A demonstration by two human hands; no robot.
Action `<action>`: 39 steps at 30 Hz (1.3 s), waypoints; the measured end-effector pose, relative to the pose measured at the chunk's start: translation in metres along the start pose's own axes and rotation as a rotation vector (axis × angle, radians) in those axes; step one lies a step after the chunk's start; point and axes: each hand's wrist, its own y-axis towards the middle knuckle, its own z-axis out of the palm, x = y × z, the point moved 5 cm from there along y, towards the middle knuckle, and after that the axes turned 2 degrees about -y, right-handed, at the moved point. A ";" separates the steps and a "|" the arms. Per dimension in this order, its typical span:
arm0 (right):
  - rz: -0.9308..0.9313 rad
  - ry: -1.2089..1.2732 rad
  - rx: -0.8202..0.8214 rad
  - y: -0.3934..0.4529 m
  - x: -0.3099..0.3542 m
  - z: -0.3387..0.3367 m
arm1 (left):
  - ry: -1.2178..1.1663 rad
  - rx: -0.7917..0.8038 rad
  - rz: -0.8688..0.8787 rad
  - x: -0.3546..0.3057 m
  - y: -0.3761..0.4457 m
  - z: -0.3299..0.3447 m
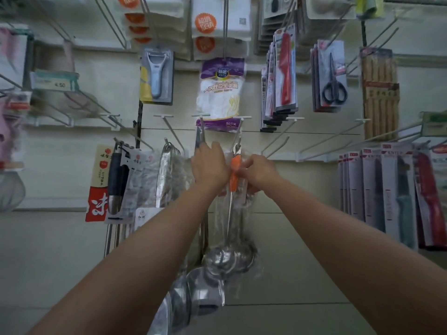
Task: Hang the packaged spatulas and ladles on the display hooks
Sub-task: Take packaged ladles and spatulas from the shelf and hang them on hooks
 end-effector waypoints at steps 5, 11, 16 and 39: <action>0.041 0.056 -0.008 -0.014 -0.018 -0.003 | -0.261 0.104 0.079 -0.022 -0.034 0.010; 0.141 0.037 0.016 -0.042 -0.066 -0.009 | -0.418 0.267 0.066 -0.042 -0.086 0.046; 0.228 -0.020 0.030 -0.074 -0.114 -0.011 | -0.452 0.399 0.059 -0.055 -0.128 0.084; 0.620 0.018 0.206 -0.185 -0.353 0.030 | -0.311 0.846 -0.068 -0.059 -0.315 0.278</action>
